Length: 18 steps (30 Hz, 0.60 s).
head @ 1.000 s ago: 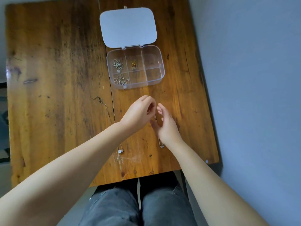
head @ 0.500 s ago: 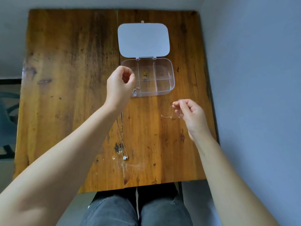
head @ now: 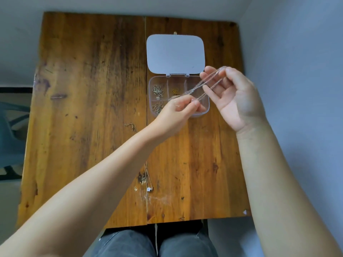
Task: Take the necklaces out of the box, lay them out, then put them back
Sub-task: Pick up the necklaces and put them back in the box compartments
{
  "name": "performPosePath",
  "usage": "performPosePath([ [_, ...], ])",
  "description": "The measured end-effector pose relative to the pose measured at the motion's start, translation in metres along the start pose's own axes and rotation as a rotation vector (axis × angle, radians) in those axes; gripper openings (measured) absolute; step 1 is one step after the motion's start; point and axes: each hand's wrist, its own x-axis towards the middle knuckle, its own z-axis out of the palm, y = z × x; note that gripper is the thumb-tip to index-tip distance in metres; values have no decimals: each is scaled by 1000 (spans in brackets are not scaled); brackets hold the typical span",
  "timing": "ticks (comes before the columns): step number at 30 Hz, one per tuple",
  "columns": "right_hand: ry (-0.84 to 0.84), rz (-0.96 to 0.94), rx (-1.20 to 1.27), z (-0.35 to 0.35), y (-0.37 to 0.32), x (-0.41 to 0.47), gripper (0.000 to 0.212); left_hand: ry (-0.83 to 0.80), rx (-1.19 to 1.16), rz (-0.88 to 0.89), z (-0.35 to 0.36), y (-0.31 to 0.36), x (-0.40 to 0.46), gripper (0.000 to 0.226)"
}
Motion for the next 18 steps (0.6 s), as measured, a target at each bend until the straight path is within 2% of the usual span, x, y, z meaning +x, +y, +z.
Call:
performPosePath([
  [2,7,28,165,3,0,3,21,-25,-153,-63,-10,-13,-6,31],
  [6,8,1,-110,6,7,9,21,16,-600,-202,-21,-32,-11,30],
  [8,8,59,-125,4,14,12,21,60,-643,-241,-21,-36,-7,29],
  [10,55,114,-114,3,22,16,20,97,-490,-273,-17,-35,-1,28],
  [11,82,138,-117,3,27,19,19,134,-339,-280,-15,-34,2,28],
  [15,162,237,-237,5,51,39,16,248,496,-114,-16,-36,17,27],
  [18,186,292,-314,5,71,52,18,180,748,-66,-22,-42,27,29],
])
